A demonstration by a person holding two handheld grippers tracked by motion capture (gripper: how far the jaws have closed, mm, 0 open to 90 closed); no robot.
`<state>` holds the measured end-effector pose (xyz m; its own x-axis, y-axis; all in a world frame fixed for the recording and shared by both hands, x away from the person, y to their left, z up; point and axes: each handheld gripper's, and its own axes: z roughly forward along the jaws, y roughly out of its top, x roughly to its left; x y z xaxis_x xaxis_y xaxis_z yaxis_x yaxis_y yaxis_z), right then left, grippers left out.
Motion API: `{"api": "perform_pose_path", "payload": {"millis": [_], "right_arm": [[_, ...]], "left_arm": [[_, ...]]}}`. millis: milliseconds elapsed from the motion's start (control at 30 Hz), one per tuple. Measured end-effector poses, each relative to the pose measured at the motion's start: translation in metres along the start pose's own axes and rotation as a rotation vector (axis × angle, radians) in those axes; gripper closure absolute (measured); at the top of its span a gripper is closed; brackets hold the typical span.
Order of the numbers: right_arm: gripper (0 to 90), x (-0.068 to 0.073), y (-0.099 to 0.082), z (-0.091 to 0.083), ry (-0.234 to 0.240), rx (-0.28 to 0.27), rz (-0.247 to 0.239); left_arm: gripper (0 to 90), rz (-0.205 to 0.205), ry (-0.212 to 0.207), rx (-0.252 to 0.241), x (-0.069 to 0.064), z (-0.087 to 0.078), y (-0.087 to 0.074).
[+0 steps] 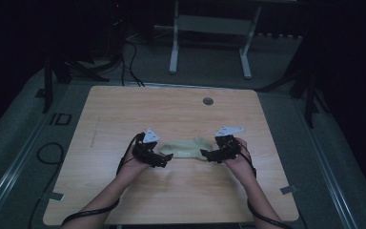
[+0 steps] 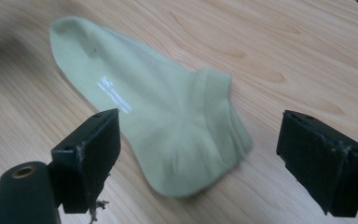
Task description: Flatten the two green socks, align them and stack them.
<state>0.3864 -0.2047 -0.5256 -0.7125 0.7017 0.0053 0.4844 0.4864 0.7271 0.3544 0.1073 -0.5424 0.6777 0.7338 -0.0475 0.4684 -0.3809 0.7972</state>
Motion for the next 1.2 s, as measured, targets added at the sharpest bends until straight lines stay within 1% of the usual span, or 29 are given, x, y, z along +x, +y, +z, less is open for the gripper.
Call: {"api": "perform_pose_path", "payload": {"millis": [167, 267, 333, 500, 533, 633, 700, 800, 867, 900, 1033, 1167, 1200], "right_arm": [[13.3, -0.006, -0.011, -0.007, -0.016, 0.002, 0.008], [13.3, -0.01, -0.019, -0.011, -0.025, 0.009, 0.016], [13.3, -0.013, -0.024, -0.013, -0.033, 0.009, 0.021], [12.5, -0.019, -0.037, -0.02, -0.052, 0.012, 0.032], [12.4, -0.02, -0.04, -0.021, -0.056, 0.012, 0.028], [12.4, -0.023, -0.048, -0.027, -0.067, 0.006, 0.032], [12.3, -0.025, -0.053, -0.033, -0.085, -0.004, 0.032], [12.4, -0.029, -0.06, -0.042, -0.102, -0.024, 0.045], [12.3, -0.032, -0.065, -0.047, -0.112, -0.025, 0.049], [12.4, -0.033, -0.068, -0.05, -0.117, -0.028, 0.056], [12.4, -0.038, -0.08, -0.058, -0.141, -0.035, 0.075], [12.4, -0.043, -0.091, -0.066, -0.165, -0.032, 0.104], [12.4, -0.043, -0.091, -0.066, -0.165, -0.032, 0.104]], "left_arm": [[1.8, -0.014, 0.007, -0.001, 0.006, -0.009, -0.012], [1.8, -0.024, 0.014, 0.014, 0.009, -0.012, -0.02], [1.9, -0.022, 0.026, 0.031, 0.011, -0.014, -0.025], [1.8, -0.046, 0.045, 0.027, 0.018, -0.023, -0.037], [1.8, -0.053, 0.046, 0.026, 0.019, -0.025, -0.04], [1.8, -0.055, 0.06, 0.025, 0.021, -0.034, -0.047], [1.8, -0.058, 0.071, 0.014, 0.023, -0.041, -0.052], [1.8, -0.065, 0.086, 0.009, 0.025, -0.051, -0.059], [1.9, -0.063, 0.104, 0.015, 0.028, -0.057, -0.065], [1.9, -0.069, 0.113, 0.008, 0.029, -0.06, -0.068], [1.8, -0.106, 0.127, 0.0, 0.037, -0.072, -0.08], [1.9, -0.126, 0.151, -0.006, 0.041, -0.083, -0.09], [1.9, -0.126, 0.151, -0.006, 0.041, -0.083, -0.09]]}}
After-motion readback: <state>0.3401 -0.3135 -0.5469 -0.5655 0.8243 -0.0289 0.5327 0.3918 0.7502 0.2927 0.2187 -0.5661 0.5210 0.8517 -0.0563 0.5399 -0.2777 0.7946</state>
